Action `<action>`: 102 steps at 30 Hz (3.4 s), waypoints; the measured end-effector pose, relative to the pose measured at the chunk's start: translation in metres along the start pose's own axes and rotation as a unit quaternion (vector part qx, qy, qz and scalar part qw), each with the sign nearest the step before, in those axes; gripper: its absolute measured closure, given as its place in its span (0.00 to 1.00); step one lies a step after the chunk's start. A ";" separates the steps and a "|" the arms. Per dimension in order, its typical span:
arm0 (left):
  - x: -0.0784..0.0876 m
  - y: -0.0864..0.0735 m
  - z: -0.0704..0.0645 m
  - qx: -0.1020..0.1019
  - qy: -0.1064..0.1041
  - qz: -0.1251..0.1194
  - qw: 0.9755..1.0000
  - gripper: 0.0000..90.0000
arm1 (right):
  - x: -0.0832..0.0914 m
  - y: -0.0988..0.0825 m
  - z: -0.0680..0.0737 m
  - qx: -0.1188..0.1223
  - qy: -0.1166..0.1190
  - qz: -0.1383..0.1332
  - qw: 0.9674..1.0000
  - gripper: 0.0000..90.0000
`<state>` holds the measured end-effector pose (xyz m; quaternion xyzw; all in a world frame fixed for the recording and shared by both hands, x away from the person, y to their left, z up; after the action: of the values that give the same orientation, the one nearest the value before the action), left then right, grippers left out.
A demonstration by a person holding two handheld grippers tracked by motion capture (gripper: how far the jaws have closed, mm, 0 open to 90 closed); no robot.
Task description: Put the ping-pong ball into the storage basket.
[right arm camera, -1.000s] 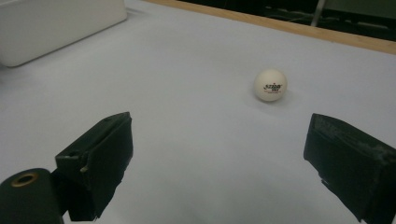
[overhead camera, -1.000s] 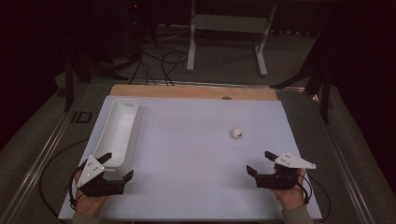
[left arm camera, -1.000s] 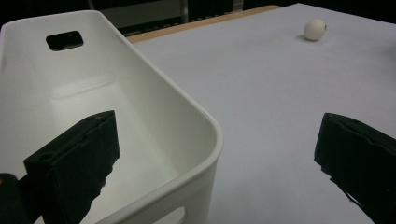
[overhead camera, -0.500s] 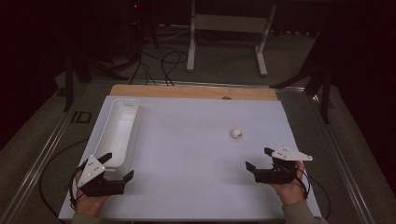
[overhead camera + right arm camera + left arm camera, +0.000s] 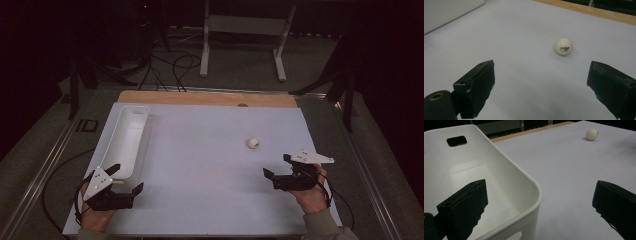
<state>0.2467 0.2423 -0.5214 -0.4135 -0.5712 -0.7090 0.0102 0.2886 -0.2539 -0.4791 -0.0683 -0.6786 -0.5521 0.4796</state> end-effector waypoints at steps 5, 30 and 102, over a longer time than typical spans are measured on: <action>0.000 0.000 0.000 -0.001 0.000 0.001 1.000 0.01 | -0.002 0.004 -0.002 -0.002 -0.005 0.011 1.000 0.08; 0.000 0.000 0.000 -0.001 -0.003 0.001 1.000 0.01 | -0.008 0.036 -0.006 0.011 -0.011 0.056 0.998 0.08; -0.001 0.000 0.000 -0.001 -0.005 0.002 1.000 0.01 | -0.036 0.077 -0.043 0.044 -0.021 0.145 0.988 0.08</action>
<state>0.2476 0.2418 -0.5221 -0.4185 -0.5694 -0.7075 0.0080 0.3803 -0.2434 -0.4551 -0.1565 -0.6951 -0.4444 0.5429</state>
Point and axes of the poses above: each handheld gripper's, and its own axes: x roughly backward along the jaws, y roughly out of its top, z roughly to its left, the point moved 4 cm from there along -x, roughly forward along the jaws, and after that the axes turned 12 degrees about z, right-handed, at the moved point
